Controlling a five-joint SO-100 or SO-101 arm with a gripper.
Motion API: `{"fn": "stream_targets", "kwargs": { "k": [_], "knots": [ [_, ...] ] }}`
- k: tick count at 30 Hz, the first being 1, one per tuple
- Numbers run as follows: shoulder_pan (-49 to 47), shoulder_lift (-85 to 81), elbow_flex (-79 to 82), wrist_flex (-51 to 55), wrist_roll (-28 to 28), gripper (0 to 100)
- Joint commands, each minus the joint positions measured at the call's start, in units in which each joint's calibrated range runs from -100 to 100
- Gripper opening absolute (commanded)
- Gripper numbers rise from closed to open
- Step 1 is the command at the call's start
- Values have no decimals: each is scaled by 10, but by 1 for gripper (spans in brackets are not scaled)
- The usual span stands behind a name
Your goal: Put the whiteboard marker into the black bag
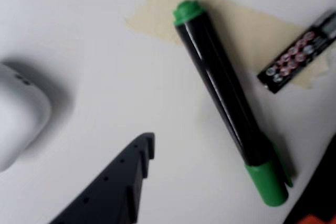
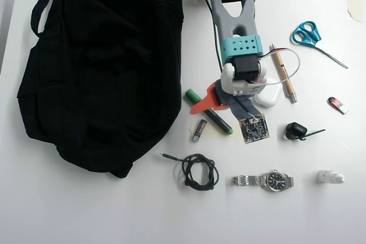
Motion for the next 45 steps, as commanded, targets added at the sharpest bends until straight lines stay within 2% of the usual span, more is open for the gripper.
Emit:
{"fn": "stream_targets", "kwargs": {
  "k": [1, 25, 33, 41, 45],
  "knots": [
    [-8, 4, -16, -14, -3, 47],
    [-5, 72, -1, -37, -33, 46],
    [-8, 72, -7, -37, -33, 21],
    [-10, 70, -8, -37, -33, 16],
    [-10, 63, -9, -19, -32, 7]
  ]
}}
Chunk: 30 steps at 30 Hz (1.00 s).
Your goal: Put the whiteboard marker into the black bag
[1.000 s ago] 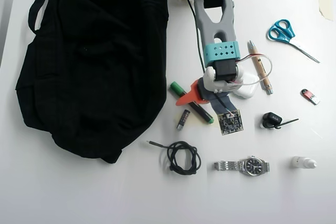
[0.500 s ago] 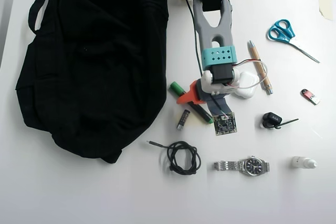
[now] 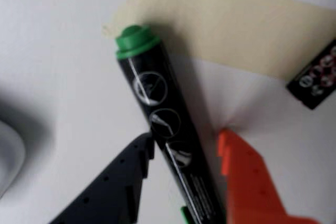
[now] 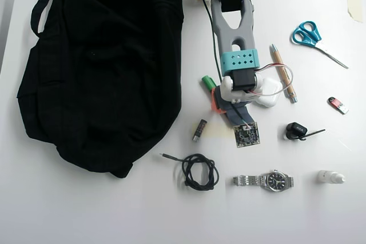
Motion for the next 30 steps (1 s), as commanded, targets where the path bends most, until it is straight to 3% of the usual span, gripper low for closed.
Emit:
{"fn": "stream_targets", "kwargs": {
  "k": [1, 6, 13, 21, 30],
  "knots": [
    [-5, -15, -10, 25, -1, 4],
    [-5, -19, -24, 56, 0, 2],
    [45, -108, -184, 156, 6, 2],
    [190, -266, -117, 155, 3, 2],
    [408, -271, -112, 149, 5, 2]
  ]
}}
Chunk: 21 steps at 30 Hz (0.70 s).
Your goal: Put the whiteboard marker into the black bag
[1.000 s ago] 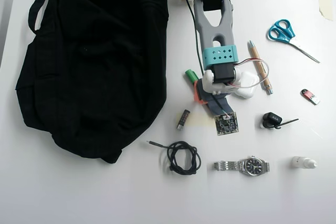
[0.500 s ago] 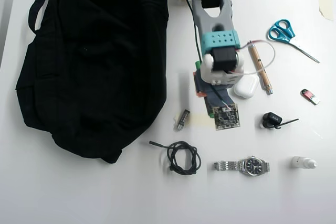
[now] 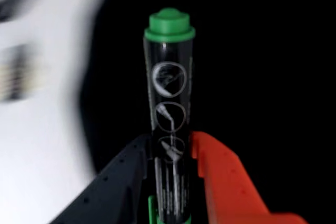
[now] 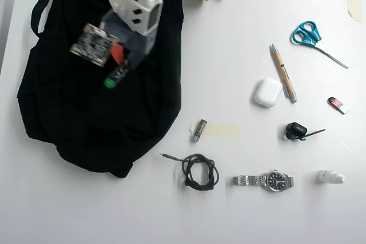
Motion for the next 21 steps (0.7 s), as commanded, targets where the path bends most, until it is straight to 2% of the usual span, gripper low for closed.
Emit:
{"fn": "stream_targets", "kwargs": {
  "k": [1, 3, 4, 5, 6, 7, 9, 10, 12, 13, 14, 15, 16, 18, 19, 21],
  "knots": [
    [85, -22, 8, 2, 0, 2],
    [94, -22, 10, 3, 1, 3],
    [90, -22, 10, 3, 6, 6],
    [63, -21, 10, 2, 23, 24],
    [51, -20, 10, 2, 21, 36],
    [20, -28, 11, 8, 19, 43],
    [-13, -85, 88, 9, 7, 27],
    [-21, -182, 186, 9, 7, 21],
    [-35, -416, 469, -4, -16, 21],
    [-45, -484, 551, -31, -24, 21],
    [-54, -564, 656, -62, -28, 25],
    [-78, -639, 765, -84, -56, 28],
    [-96, -702, 855, -116, -71, 28],
    [-133, -916, 1134, -246, -108, 28],
    [-138, -972, 1193, -269, -112, 28],
    [-153, -1186, 1366, -283, -113, 26]
  ]
}}
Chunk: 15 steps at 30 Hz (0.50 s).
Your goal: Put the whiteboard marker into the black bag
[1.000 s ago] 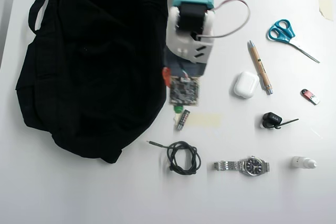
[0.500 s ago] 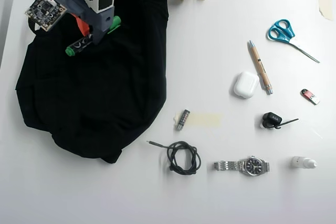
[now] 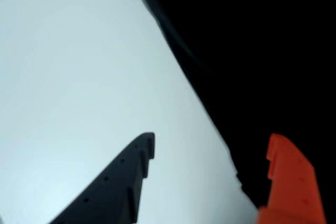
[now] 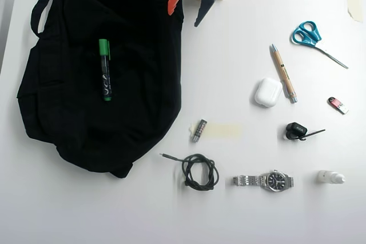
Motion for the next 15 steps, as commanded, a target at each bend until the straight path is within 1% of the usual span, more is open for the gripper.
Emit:
{"fn": "stream_targets", "kwargs": {
  "k": [1, 2, 3, 4, 7, 9, 11, 15],
  "knots": [
    [-26, -313, 256, -23, -5, 24],
    [-28, -355, 287, -11, -6, 21],
    [-28, -359, 301, -6, -6, 17],
    [-28, -359, 302, -6, -6, 16],
    [-28, -349, 322, -20, -5, 1],
    [-28, -349, 336, -11, -3, 3],
    [-29, -349, 368, -6, -5, 2],
    [-24, -347, 416, -42, 0, 2]
  ]
}}
